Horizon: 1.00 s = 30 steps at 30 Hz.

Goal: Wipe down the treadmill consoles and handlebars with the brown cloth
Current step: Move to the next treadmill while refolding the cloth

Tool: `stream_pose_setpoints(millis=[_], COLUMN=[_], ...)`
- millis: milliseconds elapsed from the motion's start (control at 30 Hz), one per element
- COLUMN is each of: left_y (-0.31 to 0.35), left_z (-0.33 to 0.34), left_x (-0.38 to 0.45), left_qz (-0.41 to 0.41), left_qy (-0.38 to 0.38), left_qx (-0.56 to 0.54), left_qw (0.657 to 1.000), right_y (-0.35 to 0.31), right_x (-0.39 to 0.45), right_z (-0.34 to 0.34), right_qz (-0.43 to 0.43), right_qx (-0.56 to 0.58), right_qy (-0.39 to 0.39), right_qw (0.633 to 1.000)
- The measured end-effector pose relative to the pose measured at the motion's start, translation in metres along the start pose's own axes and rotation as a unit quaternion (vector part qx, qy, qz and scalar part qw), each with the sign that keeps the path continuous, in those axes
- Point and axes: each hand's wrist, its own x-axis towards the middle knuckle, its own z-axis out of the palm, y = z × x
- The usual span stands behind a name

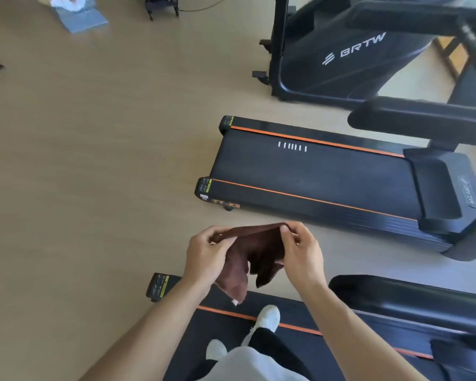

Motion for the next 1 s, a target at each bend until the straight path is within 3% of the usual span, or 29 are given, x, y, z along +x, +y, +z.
stream_pose_setpoints(millis=[133,333,500,667,767,833,900,1000], left_y=[0.032,0.063,0.064,0.071,0.077,0.081,0.087,0.097], left_z=[0.007,0.004,-0.008,-0.036,-0.053,-0.060,-0.060,-0.053], left_x=[0.029,0.085,0.149,0.207,0.236,0.256,0.273,0.297], left_qz=[0.036,0.023,0.023,0.055,0.075,0.096,0.107,0.099], left_qy=[0.040,0.138,0.113,0.094,0.071,0.002,-0.063,-0.103], left_qx=[0.072,0.088,0.179,0.362,0.384,0.356,0.330,0.287], left_qw=[0.996,0.986,0.977,0.926,0.918,0.930,0.936,0.947], right_y=[-0.010,-0.024,-0.036,-0.091,-0.120,-0.136,-0.151,-0.173], right_x=[0.042,0.088,0.147,0.197,0.223,0.237,0.251,0.277], right_z=[0.009,0.002,0.005,0.003,0.011,0.022,0.034,0.043], right_qz=[0.030,-0.002,0.014,0.008,-0.017,-0.017,-0.011,-0.010], right_qx=[-0.071,-0.220,-0.223,-0.175,-0.125,-0.040,0.041,0.109], right_qy=[-0.040,-0.236,-0.183,-0.277,-0.203,-0.134,-0.082,-0.033], right_qw=[0.996,0.946,0.957,0.945,0.971,0.990,0.996,0.993])
